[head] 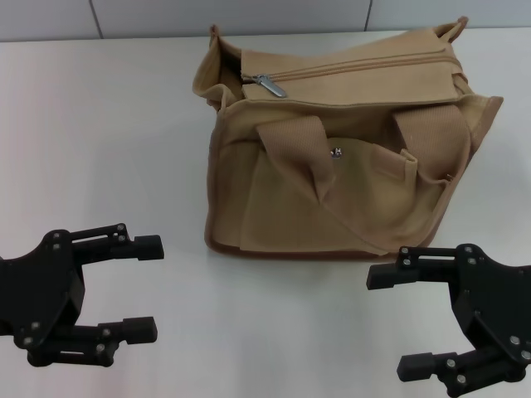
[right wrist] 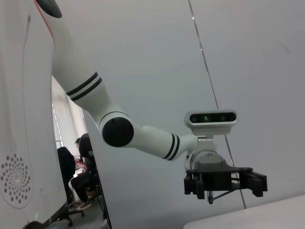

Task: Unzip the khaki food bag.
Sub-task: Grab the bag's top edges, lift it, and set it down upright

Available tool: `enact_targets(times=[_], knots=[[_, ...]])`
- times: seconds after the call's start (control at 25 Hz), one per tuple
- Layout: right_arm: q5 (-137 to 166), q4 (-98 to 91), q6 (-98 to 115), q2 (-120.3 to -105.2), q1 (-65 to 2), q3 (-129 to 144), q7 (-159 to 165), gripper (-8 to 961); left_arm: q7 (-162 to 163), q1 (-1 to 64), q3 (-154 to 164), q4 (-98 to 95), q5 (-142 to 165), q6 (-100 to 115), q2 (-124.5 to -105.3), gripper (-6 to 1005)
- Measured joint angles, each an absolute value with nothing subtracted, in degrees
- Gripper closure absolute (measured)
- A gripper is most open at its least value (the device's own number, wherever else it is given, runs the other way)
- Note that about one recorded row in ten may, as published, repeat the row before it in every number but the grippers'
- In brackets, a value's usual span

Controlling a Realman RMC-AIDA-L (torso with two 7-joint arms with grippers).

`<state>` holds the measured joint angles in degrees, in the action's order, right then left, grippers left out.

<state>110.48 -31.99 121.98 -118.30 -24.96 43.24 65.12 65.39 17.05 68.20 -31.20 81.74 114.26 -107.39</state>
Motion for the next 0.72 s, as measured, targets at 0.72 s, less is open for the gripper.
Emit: enact_targets(times=[0.72], knots=[[110.12, -31.82, 120.75, -118.29, -24.44, 42.61, 64.49, 135, 60.27, 14.56, 65.53, -30.5, 81.75, 96.43, -113.97, 281]])
